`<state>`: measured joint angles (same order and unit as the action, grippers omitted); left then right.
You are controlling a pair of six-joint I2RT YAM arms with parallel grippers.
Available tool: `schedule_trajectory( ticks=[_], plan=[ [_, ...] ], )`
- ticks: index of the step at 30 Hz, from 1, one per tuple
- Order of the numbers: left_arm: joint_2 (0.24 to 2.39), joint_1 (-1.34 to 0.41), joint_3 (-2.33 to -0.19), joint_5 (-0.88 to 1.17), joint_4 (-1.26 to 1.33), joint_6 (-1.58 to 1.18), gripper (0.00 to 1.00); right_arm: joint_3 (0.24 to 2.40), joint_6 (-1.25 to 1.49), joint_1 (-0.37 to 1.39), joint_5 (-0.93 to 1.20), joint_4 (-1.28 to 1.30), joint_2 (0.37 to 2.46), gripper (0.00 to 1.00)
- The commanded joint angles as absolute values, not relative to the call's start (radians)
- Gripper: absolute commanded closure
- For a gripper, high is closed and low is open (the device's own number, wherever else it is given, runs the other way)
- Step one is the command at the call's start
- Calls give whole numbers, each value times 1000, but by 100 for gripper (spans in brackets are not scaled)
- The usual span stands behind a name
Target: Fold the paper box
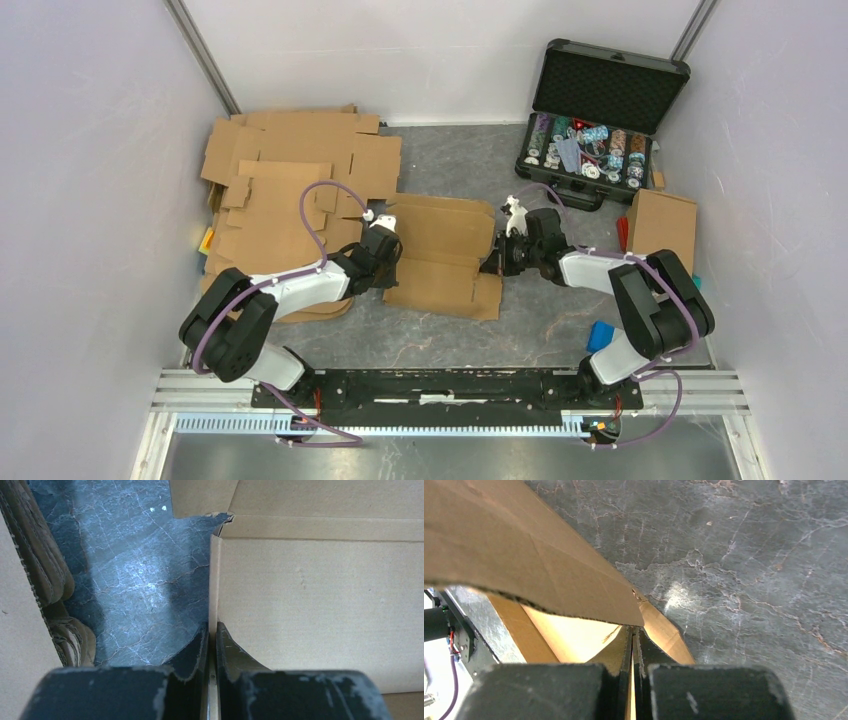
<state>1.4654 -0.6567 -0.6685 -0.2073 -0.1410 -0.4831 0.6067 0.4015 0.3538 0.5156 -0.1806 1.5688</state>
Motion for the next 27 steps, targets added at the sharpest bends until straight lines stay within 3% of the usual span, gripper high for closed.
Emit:
schedule_trajectory(
  ticks=[1,27],
  plan=[
    [1443,-657,-692,-212,-140,-474,98,599,441,363,527,-256,1560,100],
    [1443,-658,-693,-196,-136,-474,98,473,675,385,504,-619,1659,100]
  ],
)
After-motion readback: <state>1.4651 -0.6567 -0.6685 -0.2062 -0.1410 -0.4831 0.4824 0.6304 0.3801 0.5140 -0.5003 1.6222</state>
